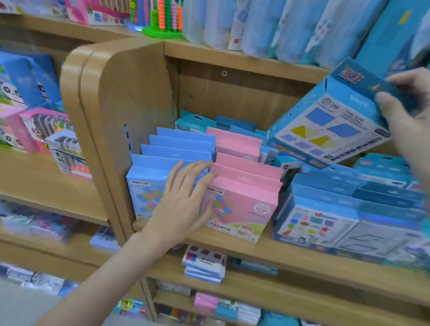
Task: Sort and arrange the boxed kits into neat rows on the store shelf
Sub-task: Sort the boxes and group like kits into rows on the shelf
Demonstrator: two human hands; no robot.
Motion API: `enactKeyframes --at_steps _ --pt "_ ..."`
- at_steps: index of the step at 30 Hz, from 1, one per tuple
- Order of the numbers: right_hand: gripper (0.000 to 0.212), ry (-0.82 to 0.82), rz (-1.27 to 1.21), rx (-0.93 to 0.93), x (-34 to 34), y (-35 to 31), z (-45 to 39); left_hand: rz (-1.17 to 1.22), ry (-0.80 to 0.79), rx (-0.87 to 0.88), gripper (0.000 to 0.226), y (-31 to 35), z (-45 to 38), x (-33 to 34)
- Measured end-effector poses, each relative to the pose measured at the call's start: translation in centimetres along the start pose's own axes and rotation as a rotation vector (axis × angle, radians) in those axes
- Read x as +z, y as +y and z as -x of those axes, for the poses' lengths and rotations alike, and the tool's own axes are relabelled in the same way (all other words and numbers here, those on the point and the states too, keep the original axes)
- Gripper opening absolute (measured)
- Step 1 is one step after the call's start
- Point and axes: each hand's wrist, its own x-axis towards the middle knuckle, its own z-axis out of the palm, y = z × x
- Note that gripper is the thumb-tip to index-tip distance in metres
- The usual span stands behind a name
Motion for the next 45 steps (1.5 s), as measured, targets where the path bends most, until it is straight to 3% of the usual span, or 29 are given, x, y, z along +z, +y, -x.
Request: enactKeyframes --at_steps 4,10,15,22,26,30,35,40,45 --pt "0.006 -0.126 0.093 0.083 -6.0 2.8 3.0 0.129 0.028 0.076 0.043 4.1 -1.7 2.3" --pt "0.007 -0.577 0.276 0.129 -10.7 7.6 7.1 0.196 -0.003 0.165 0.037 10.8 -4.0 6.1" --pt "0.009 -0.698 0.353 0.149 -13.3 13.3 10.0 0.211 -0.013 0.198 0.039 17.0 -5.8 9.6" --pt "0.024 -0.764 0.256 0.165 -21.6 21.7 11.6 0.173 -0.025 0.161 0.038 26.3 -8.9 14.3" --pt "0.021 -0.767 0.211 0.18 -25.9 25.5 13.2 0.147 -0.016 0.121 0.037 29.7 -10.0 16.2" --pt "0.031 -0.777 0.236 0.176 -28.9 28.6 14.9 0.184 -0.005 0.183 0.038 33.8 -11.1 17.5" --pt "0.019 -0.693 0.372 0.242 -32.5 30.8 16.6 0.216 -0.079 0.275 0.042 37.8 -13.4 19.2" --pt "0.012 -0.655 0.437 0.266 -33.6 31.7 17.3 0.077 -0.24 0.316 0.064 40.5 -15.5 21.5" --pt "0.006 -0.523 0.51 0.233 -32.7 32.9 15.9 0.023 -0.191 0.28 0.068 41.8 -16.2 21.9"
